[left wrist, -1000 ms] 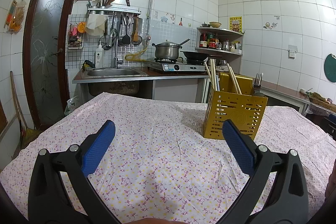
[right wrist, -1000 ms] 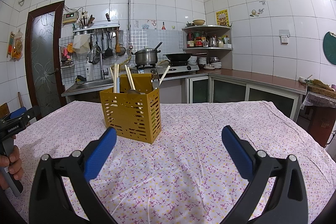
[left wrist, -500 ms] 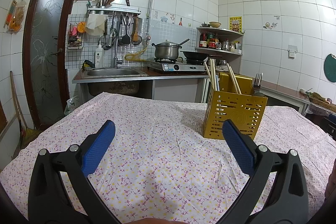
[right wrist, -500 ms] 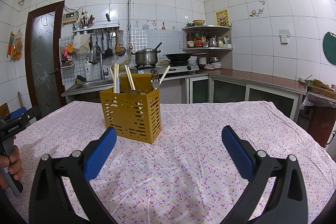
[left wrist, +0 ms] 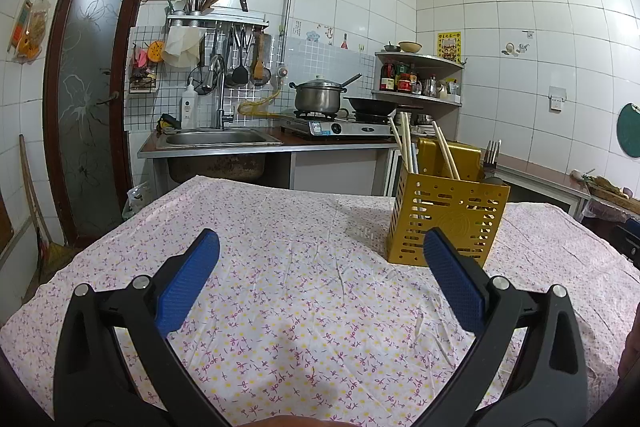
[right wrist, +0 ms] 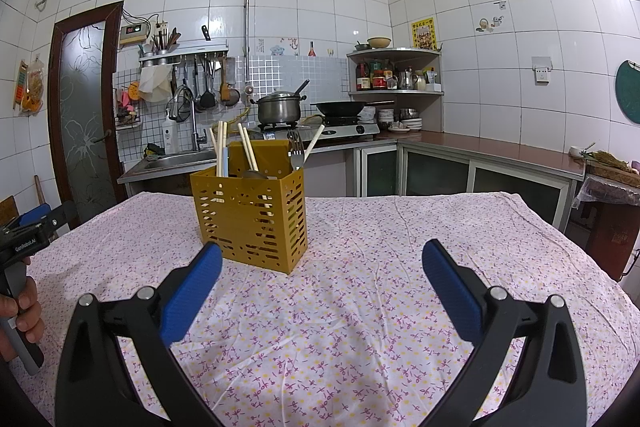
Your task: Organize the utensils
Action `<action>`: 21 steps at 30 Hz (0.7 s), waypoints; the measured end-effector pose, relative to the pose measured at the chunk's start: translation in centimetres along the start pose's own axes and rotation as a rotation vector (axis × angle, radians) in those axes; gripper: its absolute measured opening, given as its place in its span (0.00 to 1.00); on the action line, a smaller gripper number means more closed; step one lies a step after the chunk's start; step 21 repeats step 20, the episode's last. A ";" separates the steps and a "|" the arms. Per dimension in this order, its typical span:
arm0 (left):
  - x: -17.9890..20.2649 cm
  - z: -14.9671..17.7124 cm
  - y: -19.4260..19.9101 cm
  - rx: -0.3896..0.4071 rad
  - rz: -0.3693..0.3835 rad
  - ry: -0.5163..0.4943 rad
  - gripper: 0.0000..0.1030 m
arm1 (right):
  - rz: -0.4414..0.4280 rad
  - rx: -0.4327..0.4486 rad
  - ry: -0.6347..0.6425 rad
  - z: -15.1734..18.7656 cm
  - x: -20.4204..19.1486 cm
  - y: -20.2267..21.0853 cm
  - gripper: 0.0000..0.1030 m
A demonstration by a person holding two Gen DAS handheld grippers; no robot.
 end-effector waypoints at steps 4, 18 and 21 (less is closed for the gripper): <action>0.1 0.0 0.0 0.002 0.000 -0.006 0.96 | 0.000 -0.002 0.001 0.0 0.0 0.1 0.95; -0.5 0.0 -0.1 -0.009 -0.003 0.022 0.96 | -0.002 -0.003 0.002 0.1 0.0 0.1 0.95; -0.6 0.1 -0.2 -0.013 -0.004 0.022 0.96 | 0.001 -0.004 0.005 0.1 0.0 0.1 0.95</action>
Point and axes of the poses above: each gripper's, at about its wrist camera, not at the fingertips, and y roughly against the way its jaws point, x to its right, z to its underside, the point moved 2 cm from there along -y, roughly the way its jaws point, and after that the axes turned 10 degrees about -y, right-handed, at the moved point
